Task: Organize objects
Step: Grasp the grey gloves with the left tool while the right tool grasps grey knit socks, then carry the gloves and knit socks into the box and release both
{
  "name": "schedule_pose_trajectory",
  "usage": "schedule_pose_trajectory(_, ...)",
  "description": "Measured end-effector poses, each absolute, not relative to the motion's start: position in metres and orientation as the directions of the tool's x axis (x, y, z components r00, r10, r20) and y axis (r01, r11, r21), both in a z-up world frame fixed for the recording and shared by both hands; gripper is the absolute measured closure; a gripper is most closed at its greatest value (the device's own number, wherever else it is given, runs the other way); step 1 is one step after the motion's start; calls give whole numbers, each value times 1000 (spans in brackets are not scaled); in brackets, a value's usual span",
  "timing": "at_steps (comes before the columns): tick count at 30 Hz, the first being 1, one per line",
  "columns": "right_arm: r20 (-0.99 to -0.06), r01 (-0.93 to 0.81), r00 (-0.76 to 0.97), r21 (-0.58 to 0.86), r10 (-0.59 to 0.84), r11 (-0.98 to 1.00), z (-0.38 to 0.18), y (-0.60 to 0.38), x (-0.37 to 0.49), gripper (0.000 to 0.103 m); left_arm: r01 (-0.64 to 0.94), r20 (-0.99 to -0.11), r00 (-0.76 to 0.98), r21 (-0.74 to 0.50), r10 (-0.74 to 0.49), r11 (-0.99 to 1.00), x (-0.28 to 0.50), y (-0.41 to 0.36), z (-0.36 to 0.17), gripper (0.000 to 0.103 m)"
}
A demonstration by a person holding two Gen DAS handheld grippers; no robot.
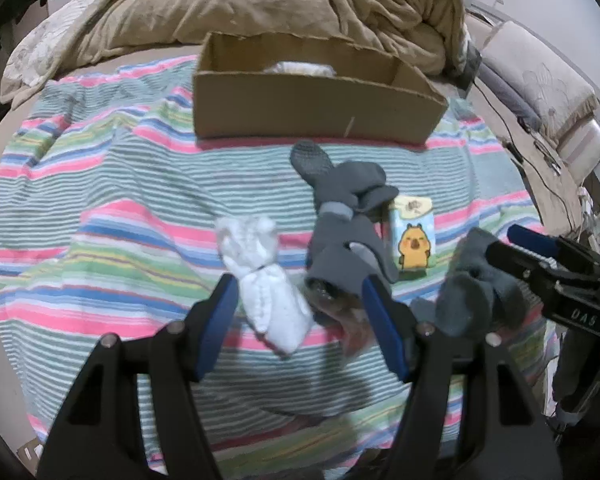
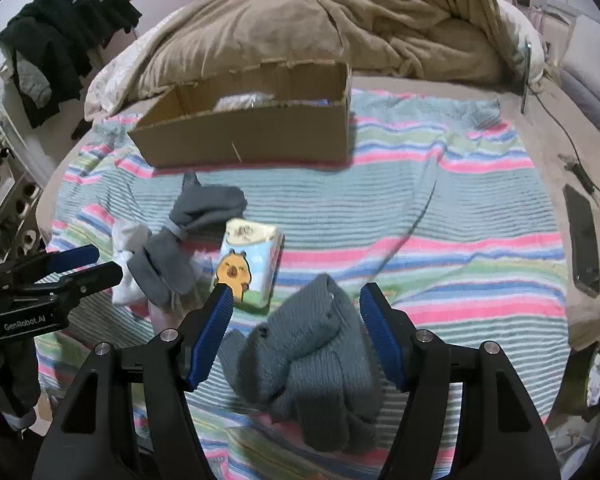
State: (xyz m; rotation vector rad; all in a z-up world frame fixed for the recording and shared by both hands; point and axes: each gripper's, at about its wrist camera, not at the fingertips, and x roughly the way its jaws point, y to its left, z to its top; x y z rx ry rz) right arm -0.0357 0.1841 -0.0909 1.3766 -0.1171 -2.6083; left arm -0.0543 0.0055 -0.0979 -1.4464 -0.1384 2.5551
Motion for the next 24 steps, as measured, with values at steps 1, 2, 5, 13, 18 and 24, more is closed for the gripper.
schedule_pose_trajectory(1,-815,129,-543,160,-204,-979,-94,184,-35,34,-136,-837,-500,-178,223,-975,-55,8,-99,37)
schedule_pose_trajectory(2,-818,127,-537,161,-205,-979,-97,185,-35,34,-145,-835,-502,-176,226,-974,-56,10,-99,37)
schedule_pose_trajectory(5,-831,120,-518,166,-204,-979,-104,186,-35,34,-171,-828,-507,-173,237,-970,-60,18,-100,37)
schedule_pose_trajectory(13,-848,102,-490,175,-203,-979,-120,191,-37,34,-213,-820,-515,-159,249,-964,-86,33,-111,37)
schedule_pose_trajectory(18,-847,124,-488,173,-212,-977,-124,190,-39,36,-241,-835,-484,-160,261,-957,-102,43,-123,37)
schedule_pose_trajectory(24,-837,163,-488,192,-248,-968,-128,187,-41,55,-259,-859,-468,-93,209,-961,-115,60,-134,37)
